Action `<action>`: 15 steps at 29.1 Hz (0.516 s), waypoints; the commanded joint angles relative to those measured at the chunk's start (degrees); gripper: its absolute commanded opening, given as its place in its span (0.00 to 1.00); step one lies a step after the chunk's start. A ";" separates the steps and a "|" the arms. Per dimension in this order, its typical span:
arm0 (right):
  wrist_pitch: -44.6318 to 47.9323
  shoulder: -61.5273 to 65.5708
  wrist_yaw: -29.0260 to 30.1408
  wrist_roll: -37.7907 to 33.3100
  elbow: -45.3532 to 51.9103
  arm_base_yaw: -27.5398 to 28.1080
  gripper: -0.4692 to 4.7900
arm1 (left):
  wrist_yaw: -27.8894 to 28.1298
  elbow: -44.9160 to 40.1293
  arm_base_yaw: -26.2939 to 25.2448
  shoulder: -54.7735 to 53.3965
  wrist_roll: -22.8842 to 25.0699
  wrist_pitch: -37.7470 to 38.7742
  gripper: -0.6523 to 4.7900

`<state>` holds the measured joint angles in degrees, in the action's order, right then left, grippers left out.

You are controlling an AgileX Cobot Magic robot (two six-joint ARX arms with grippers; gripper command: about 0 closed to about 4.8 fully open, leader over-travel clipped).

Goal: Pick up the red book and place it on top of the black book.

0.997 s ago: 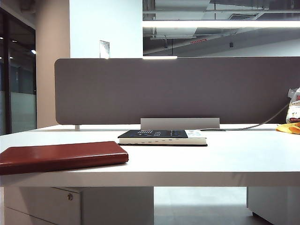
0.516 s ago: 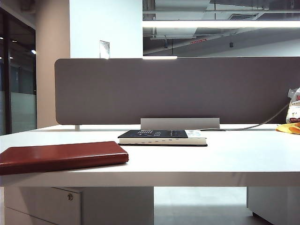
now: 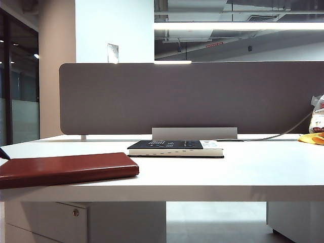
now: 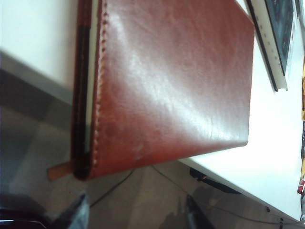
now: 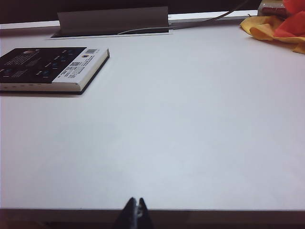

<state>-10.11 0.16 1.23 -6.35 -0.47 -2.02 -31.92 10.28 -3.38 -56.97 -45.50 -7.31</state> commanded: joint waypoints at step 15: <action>0.46 0.00 -0.04 -0.09 0.17 -0.04 0.09 | -0.26 0.44 -0.11 -4.11 -3.17 -2.21 0.62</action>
<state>-10.15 0.16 1.21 -6.35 -0.47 -2.04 -32.08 10.52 -3.40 -59.99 -48.56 -8.38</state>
